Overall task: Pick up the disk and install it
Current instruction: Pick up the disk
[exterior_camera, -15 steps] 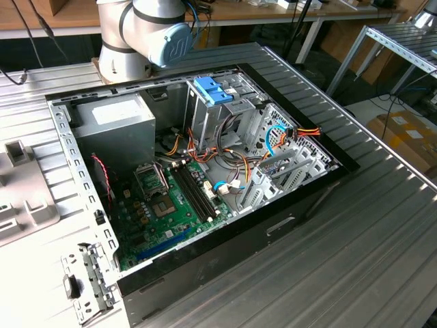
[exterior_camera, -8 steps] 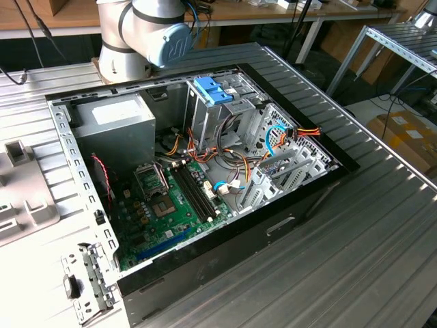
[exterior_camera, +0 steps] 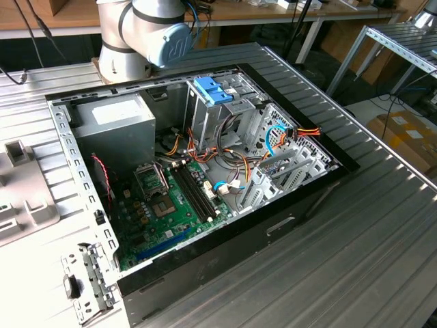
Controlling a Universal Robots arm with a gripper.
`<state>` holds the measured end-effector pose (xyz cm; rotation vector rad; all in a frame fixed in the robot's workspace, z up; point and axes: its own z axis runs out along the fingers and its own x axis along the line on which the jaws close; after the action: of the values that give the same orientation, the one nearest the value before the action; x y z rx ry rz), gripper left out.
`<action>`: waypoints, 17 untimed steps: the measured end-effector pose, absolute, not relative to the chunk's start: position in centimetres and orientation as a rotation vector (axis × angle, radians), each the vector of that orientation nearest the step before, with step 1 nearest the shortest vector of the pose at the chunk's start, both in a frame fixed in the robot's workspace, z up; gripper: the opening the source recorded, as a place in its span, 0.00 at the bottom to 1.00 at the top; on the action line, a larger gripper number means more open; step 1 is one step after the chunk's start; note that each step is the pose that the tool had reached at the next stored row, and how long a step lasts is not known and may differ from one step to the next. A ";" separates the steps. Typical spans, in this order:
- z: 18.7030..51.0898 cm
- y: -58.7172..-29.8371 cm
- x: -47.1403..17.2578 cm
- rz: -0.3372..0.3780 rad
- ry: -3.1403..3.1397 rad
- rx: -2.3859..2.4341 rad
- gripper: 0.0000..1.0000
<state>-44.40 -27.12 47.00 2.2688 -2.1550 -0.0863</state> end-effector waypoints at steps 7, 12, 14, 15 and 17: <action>47.0 -28.0 -44.4 -0.086 -2.155 2.269 0.36; 47.0 -28.8 -44.4 -0.086 -2.155 2.269 0.36; 47.0 -29.1 -44.4 -0.086 -2.155 2.269 0.36; 47.0 -29.3 -44.4 -0.086 -2.155 2.269 0.36; 47.0 -29.5 -44.4 -0.086 -2.155 2.269 0.36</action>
<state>-44.40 -29.48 47.01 2.2688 -2.1550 -0.0862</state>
